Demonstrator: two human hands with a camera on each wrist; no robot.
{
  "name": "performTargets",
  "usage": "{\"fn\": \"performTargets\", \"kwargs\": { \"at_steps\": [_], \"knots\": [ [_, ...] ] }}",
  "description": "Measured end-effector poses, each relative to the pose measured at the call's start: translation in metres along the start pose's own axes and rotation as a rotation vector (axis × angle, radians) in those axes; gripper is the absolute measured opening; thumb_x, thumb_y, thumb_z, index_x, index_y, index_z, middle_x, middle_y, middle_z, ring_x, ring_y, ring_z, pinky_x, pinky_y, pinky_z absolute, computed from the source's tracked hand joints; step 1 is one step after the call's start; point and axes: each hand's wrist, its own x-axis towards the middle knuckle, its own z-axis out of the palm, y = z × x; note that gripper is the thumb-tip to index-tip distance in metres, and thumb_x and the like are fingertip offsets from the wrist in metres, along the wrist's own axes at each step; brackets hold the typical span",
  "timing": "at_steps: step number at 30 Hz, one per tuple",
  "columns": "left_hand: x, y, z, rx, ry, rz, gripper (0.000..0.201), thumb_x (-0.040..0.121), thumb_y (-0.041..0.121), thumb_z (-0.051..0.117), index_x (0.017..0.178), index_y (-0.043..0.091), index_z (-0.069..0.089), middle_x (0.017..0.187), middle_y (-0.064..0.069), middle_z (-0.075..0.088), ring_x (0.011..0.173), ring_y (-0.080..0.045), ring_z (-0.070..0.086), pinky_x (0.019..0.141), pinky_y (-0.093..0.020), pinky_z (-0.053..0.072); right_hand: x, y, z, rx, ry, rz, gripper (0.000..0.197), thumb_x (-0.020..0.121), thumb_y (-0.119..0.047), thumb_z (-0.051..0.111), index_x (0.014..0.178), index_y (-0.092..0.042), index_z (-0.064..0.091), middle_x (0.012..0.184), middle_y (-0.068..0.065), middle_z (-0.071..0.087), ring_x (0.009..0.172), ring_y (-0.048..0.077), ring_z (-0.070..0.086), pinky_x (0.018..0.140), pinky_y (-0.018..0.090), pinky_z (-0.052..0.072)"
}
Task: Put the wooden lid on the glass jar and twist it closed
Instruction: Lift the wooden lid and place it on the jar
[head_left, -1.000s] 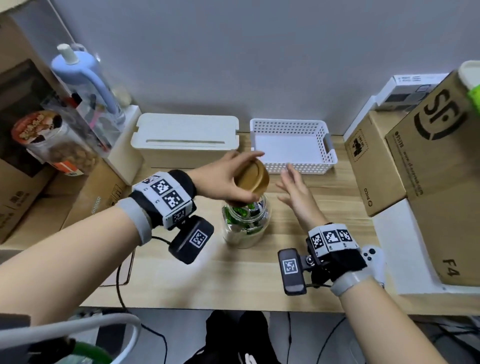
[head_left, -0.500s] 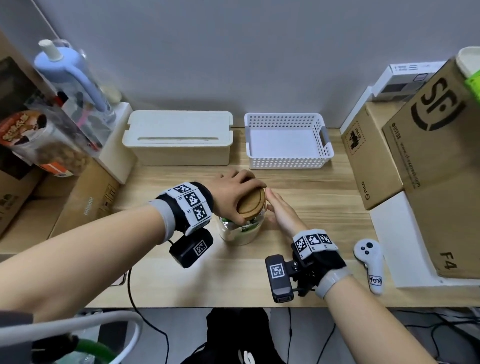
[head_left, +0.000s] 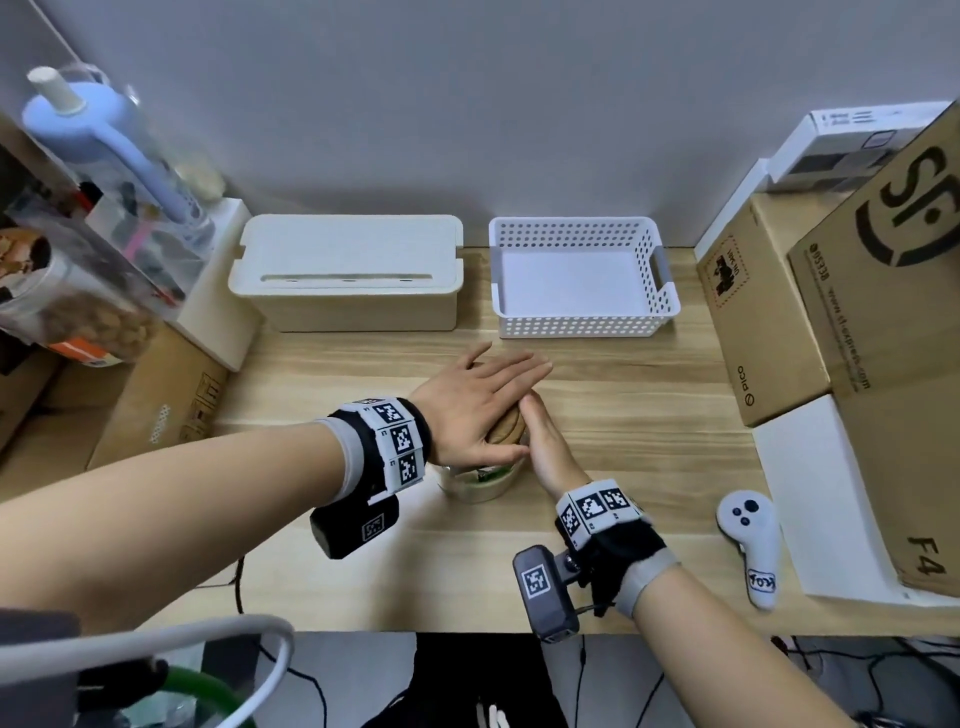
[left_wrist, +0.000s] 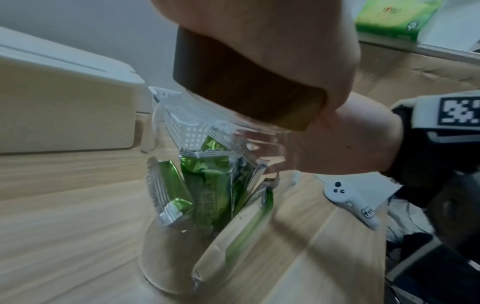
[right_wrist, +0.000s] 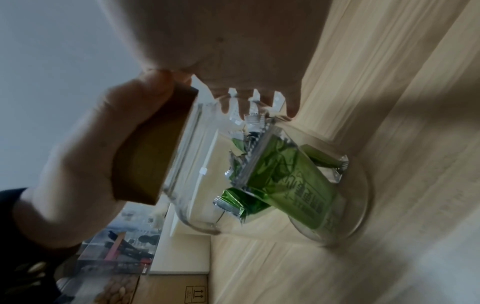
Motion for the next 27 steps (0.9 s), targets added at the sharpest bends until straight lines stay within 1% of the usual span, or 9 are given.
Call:
{"fn": "performTargets", "kwargs": {
  "at_steps": [2, 5, 7, 10, 14, 17, 20, 23, 27],
  "knots": [
    [0.000, -0.001, 0.003, -0.013, 0.015, 0.011, 0.089, 0.079, 0.065, 0.034, 0.148, 0.017, 0.005, 0.157, -0.003, 0.023, 0.147, -0.017, 0.016, 0.120, -0.047, 0.008, 0.002, 0.004, -0.002, 0.031, -0.031, -0.015, 0.055, 0.088, -0.040, 0.029, 0.140, -0.024, 0.034, 0.147, -0.004, 0.038, 0.135, 0.003, 0.034, 0.116, 0.024, 0.025],
    [0.000, -0.003, 0.006, -0.012, 0.023, 0.029, 0.089, 0.079, 0.064, 0.033, 0.148, 0.017, 0.003, 0.158, -0.002, 0.022, 0.147, -0.017, 0.015, 0.119, -0.045, 0.009, 0.007, 0.012, -0.002, 0.054, -0.048, -0.013, 0.039, 0.089, -0.038, 0.029, 0.127, -0.037, 0.039, 0.135, -0.015, 0.044, 0.120, -0.015, 0.042, 0.098, 0.002, 0.031],
    [0.001, -0.005, 0.006, -0.016, 0.033, 0.037, 0.088, 0.080, 0.063, 0.034, 0.148, 0.018, 0.003, 0.158, -0.001, 0.020, 0.147, -0.017, 0.014, 0.119, -0.045, 0.010, 0.009, 0.015, -0.003, 0.068, -0.031, -0.024, 0.047, 0.089, -0.038, 0.028, 0.135, -0.030, 0.033, 0.140, -0.012, 0.039, 0.128, -0.006, 0.037, 0.098, 0.000, 0.029],
    [0.001, -0.004, 0.006, -0.023, 0.038, 0.034, 0.087, 0.079, 0.062, 0.037, 0.148, 0.019, 0.007, 0.158, 0.000, 0.022, 0.147, -0.017, 0.016, 0.119, -0.044, 0.013, 0.009, 0.016, -0.004, 0.076, -0.037, -0.038, 0.048, 0.088, -0.039, 0.028, 0.136, -0.031, 0.028, 0.142, -0.010, 0.035, 0.133, 0.002, 0.031, 0.105, 0.008, 0.026],
    [-0.001, -0.001, 0.006, -0.043, 0.067, 0.020, 0.086, 0.078, 0.059, 0.043, 0.148, 0.020, 0.012, 0.157, 0.000, 0.024, 0.146, -0.018, 0.020, 0.119, -0.043, 0.013, 0.004, 0.011, 0.002, 0.104, -0.008, -0.027, 0.051, 0.088, -0.043, 0.030, 0.136, -0.026, 0.036, 0.143, -0.003, 0.040, 0.133, 0.008, 0.036, 0.112, 0.025, 0.026],
    [-0.001, 0.000, 0.004, -0.058, 0.047, 0.010, 0.091, 0.076, 0.063, 0.045, 0.148, 0.021, 0.010, 0.158, -0.002, 0.021, 0.147, -0.019, 0.017, 0.120, -0.043, 0.010, 0.002, 0.005, 0.003, 0.072, 0.006, -0.023, 0.038, 0.098, -0.028, 0.028, 0.132, -0.018, 0.042, 0.138, 0.004, 0.046, 0.128, 0.012, 0.041, 0.108, 0.026, 0.030],
    [0.000, -0.004, -0.002, -0.192, 0.048, -0.047, 0.102, 0.069, 0.072, 0.049, 0.148, 0.023, 0.008, 0.160, -0.003, 0.014, 0.148, -0.017, 0.009, 0.120, -0.043, 0.001, 0.008, -0.003, -0.011, -0.040, -0.047, 0.024, 0.043, 0.100, -0.019, 0.030, 0.140, -0.005, 0.035, 0.148, 0.012, 0.039, 0.133, 0.014, 0.036, 0.113, 0.024, 0.024],
    [-0.029, -0.011, -0.008, -0.353, 0.124, -0.184, 0.113, 0.061, 0.075, 0.054, 0.148, 0.027, 0.001, 0.161, -0.002, 0.006, 0.148, -0.015, 0.005, 0.121, -0.044, 0.003, 0.002, -0.019, -0.023, -0.147, -0.022, -0.004, 0.052, 0.096, -0.022, 0.043, 0.145, -0.012, 0.027, 0.153, 0.007, 0.032, 0.132, 0.008, 0.031, 0.103, 0.018, 0.023],
    [-0.056, -0.023, 0.012, -0.690, 0.094, -0.352, 0.142, 0.040, 0.079, 0.065, 0.148, 0.020, -0.006, 0.160, -0.007, 0.006, 0.146, -0.017, 0.009, 0.120, -0.033, 0.009, 0.001, -0.043, -0.033, -0.332, -0.069, -0.125, 0.060, 0.089, -0.026, 0.057, 0.144, -0.025, 0.031, 0.153, 0.000, 0.033, 0.138, 0.017, 0.033, 0.111, 0.034, 0.030]
  ]
}}
